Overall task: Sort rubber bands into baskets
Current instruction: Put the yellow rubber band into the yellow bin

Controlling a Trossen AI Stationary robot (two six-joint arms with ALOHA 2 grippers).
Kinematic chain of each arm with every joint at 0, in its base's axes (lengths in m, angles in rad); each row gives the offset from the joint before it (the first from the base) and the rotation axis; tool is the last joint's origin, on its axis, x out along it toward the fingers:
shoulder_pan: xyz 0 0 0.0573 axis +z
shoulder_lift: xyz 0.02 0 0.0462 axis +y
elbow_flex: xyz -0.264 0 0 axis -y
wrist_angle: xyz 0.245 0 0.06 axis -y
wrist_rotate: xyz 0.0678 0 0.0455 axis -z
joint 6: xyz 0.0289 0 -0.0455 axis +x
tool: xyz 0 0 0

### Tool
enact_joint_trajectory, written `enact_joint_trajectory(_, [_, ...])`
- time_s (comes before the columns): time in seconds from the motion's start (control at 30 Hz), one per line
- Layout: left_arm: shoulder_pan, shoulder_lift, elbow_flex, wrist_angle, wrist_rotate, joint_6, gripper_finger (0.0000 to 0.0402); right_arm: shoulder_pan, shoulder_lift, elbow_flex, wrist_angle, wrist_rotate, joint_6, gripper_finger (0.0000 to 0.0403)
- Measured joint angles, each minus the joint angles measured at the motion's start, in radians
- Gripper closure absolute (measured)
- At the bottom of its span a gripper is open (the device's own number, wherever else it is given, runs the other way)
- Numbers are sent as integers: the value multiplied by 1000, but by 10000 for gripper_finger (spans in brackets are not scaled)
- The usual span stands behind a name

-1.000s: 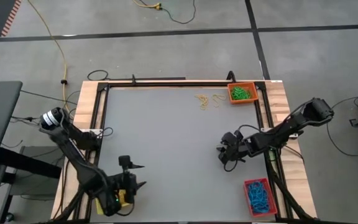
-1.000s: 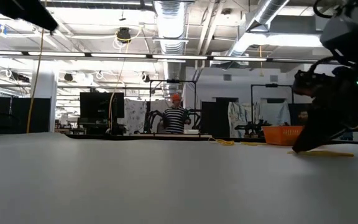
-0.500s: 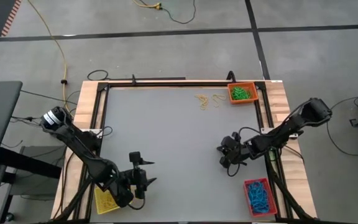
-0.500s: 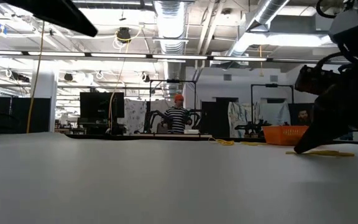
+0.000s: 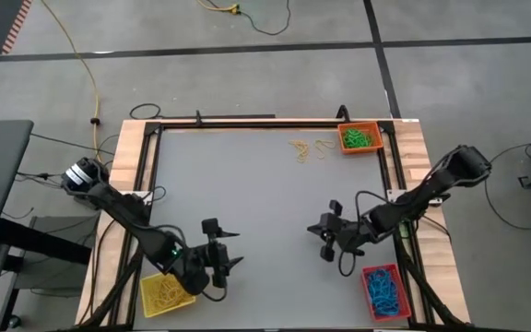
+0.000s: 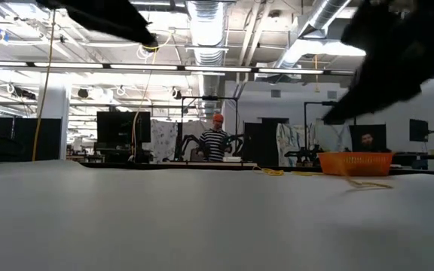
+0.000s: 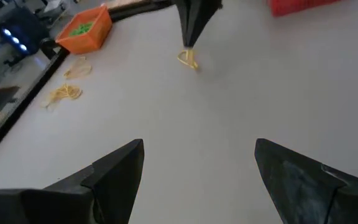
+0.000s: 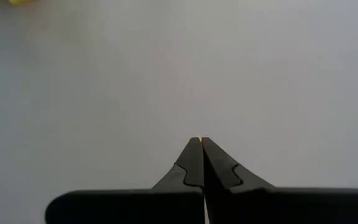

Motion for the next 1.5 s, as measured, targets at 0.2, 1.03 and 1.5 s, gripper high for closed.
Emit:
enact_joint_trajectory(0.2, [72, 65, 1, 124, 115, 94, 104, 25, 0, 80, 24, 9, -116, 386])
enact_joint_trajectory(1.03, [434, 388, 0, 898, 617, 296, 106, 31, -1, 157, 37, 4, -247, 386])
enact_joint_trajectory(1.5, [457, 387, 14, 915, 695, 350, 250, 29, -1, 157, 50, 4, -247, 386])
